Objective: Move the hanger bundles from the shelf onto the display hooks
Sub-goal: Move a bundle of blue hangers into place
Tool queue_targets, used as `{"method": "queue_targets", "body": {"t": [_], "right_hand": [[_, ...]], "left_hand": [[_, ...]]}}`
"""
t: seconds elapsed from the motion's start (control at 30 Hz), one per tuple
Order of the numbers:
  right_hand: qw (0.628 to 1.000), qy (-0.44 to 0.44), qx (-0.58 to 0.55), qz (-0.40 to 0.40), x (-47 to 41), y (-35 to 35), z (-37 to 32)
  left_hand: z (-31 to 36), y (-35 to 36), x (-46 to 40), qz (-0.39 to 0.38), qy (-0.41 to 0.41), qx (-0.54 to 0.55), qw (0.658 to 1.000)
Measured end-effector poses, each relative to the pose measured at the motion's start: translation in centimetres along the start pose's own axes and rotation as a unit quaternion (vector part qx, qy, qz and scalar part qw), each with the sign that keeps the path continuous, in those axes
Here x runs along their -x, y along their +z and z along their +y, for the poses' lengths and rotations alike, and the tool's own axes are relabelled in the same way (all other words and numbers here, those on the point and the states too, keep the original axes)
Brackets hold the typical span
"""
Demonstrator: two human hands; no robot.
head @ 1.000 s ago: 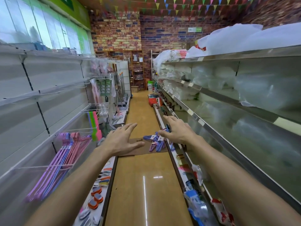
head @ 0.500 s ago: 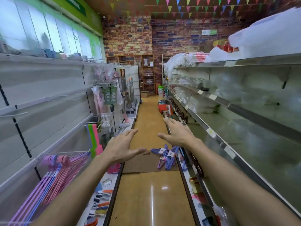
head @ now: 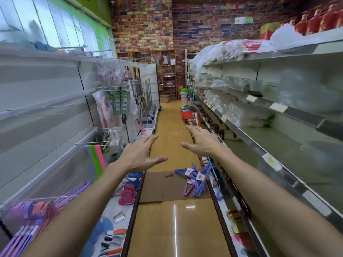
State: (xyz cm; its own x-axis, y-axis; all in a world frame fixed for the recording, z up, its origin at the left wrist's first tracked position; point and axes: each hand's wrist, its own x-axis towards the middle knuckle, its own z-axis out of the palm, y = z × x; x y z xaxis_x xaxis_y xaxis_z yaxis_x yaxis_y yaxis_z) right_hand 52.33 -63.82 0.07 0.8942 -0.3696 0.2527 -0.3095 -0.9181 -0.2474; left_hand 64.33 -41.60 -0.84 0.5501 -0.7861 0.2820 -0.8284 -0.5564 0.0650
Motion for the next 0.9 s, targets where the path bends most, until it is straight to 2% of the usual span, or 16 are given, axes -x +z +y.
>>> {"method": "queue_targets", "body": {"t": [0.4,0.63,0.9], "right_hand": [[0.999,0.045,0.004,-0.009,-19.8,6.0,3.3],[0.997,0.074,0.016,-0.018,-28.9,9.0,7.3],[0.998,0.066,0.001,-0.008,-42.2,12.3,13.9]], "left_hand": [[-11.6,5.1,-19.6,-0.022,0.046,0.038,0.998],[-14.8,9.3,-29.2,-0.031,0.048,0.039,0.998],[-18.0,14.2,-42.6,-0.035,0.039,0.044,0.998]]}}
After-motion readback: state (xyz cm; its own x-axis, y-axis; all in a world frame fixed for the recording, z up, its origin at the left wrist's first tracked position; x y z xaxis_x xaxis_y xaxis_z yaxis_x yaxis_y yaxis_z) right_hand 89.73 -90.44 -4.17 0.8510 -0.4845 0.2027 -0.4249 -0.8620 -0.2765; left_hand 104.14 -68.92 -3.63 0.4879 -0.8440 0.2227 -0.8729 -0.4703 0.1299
